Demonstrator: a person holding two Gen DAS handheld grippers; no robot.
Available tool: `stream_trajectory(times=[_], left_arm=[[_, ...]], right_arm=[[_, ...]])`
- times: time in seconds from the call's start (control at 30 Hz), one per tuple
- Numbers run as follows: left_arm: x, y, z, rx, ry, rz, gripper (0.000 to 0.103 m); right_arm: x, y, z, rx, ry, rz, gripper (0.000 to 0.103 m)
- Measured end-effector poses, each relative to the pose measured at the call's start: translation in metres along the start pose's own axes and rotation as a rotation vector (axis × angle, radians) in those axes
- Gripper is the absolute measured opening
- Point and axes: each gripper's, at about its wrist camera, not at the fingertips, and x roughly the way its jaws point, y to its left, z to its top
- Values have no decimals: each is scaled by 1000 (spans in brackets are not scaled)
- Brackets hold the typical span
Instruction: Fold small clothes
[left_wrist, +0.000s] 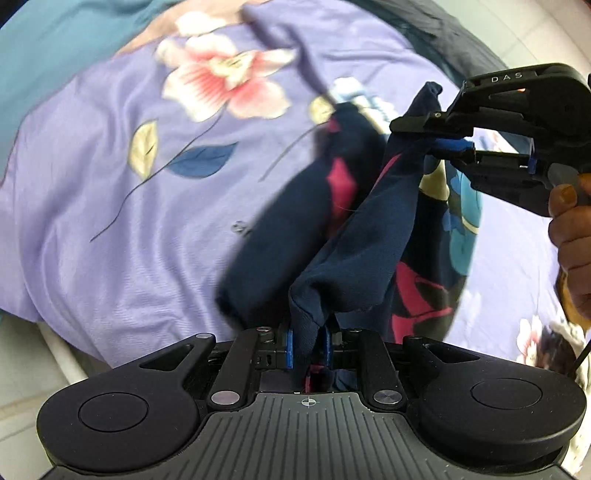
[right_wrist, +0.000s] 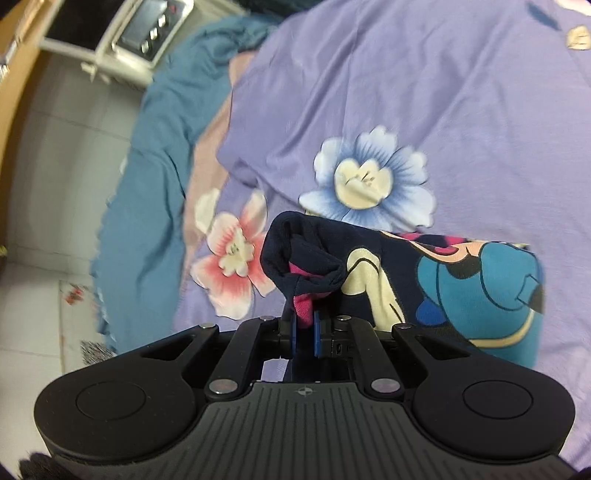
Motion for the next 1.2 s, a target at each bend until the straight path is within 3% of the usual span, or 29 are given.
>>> stream_trajectory(times=[0.07, 0.17, 0.3, 0.4, 0.53, 0.57, 0.67, 0.7, 0.73, 0.9, 1.1, 1.2], left_arm=[[5, 11, 1, -21, 13, -5, 56], [7, 27, 8, -59, 30, -23, 59], [-3, 44, 7, -85, 22, -6, 77], [-16, 53, 7, -82, 2, 37, 78], [-26, 58, 14, -25, -3, 206, 81], [-33, 55, 17, 1, -25, 212, 81], [-53, 35, 26, 93, -94, 130, 84], [-54, 25, 29, 132, -94, 108, 99], [-53, 14, 31, 178, -89, 93, 103], [-28, -26, 25, 332, -38, 32, 102], [2, -7, 10, 322, 7, 70, 97], [4, 5, 9, 311, -10, 54, 91]], right_arm=[[15, 0, -1, 12, 20, -11, 21], [29, -6, -1, 43, 38, 30, 49], [4, -19, 0, 85, -9, 116, 53], [-28, -30, 4, 48, -58, 105, 56], [-66, -49, 2, -36, -116, -11, 56], [-71, -53, -1, -45, -123, -42, 56], [-79, -63, -18, -97, -140, -107, 56], [-78, -64, -24, -115, -145, -137, 56], [-76, -65, -31, -129, -148, -164, 56], [-64, -64, -56, -162, -127, -186, 54], [-48, -41, -63, -335, -146, -189, 51], [-31, -49, -50, -295, -137, -182, 48]])
